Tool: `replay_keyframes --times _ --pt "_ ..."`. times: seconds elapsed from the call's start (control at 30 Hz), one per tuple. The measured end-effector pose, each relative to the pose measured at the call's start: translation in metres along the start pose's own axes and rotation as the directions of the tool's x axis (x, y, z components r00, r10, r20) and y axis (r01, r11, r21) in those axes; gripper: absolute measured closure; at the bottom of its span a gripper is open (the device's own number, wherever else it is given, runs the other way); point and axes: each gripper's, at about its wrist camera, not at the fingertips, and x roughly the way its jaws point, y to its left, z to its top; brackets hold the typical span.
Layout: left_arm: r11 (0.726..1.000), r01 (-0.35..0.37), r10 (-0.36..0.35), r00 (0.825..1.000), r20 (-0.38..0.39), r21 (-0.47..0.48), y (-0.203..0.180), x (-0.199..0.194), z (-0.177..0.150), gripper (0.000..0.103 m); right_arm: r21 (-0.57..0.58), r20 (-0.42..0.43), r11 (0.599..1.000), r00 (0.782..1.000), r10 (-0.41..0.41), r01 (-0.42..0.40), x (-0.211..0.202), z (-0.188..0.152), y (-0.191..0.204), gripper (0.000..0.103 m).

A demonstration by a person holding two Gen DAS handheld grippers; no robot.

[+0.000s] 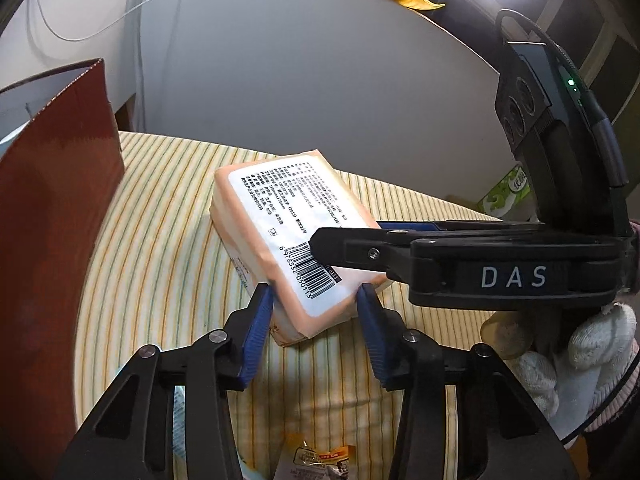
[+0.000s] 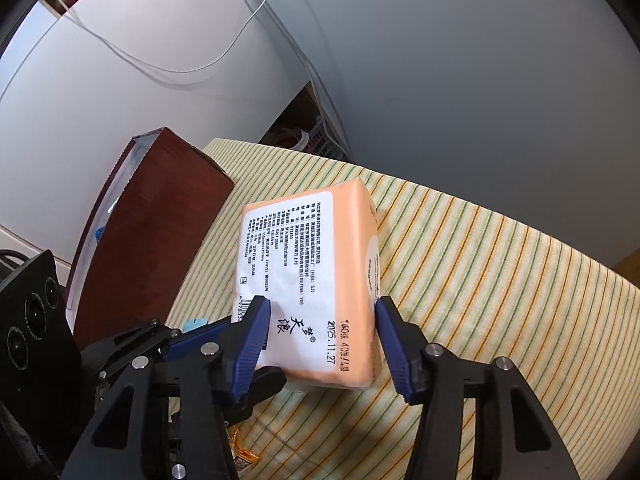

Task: Organize soft objects
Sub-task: 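Move the left tool to the peach tissue pack and close on it, then lift the tissue pack with the left tool and carry it over the shoebox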

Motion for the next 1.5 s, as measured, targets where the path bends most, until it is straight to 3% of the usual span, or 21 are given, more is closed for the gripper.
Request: replay_keyframes --times 0.47,0.73,0.87,1.23,1.5 --pt "0.998 0.021 -0.026 0.996 0.085 0.054 -0.024 -0.051 -0.009 0.061 -0.050 0.079 0.998 0.996 -0.031 0.035 -0.051 -0.013 0.031 0.058" --pt "0.997 0.016 -0.031 0.981 0.193 0.079 -0.025 -0.118 -0.013 0.061 -0.142 0.157 0.989 0.987 -0.013 0.035 -0.095 -0.012 0.091 0.058" --pt "0.998 0.007 -0.022 0.970 0.244 0.064 -0.008 -0.149 -0.019 0.061 -0.193 0.181 0.981 0.983 0.014 0.022 -0.106 -0.014 0.122 0.058" --pt "0.997 -0.076 0.069 0.944 0.323 0.007 0.049 -0.222 -0.044 0.061 -0.322 0.147 0.946 0.984 0.101 -0.049 -0.081 -0.015 0.216 0.058" --pt "0.991 -0.118 0.134 0.934 0.330 -0.068 0.091 -0.240 -0.061 0.061 -0.369 0.095 0.925 0.986 0.137 -0.093 -0.047 -0.016 0.267 0.058"
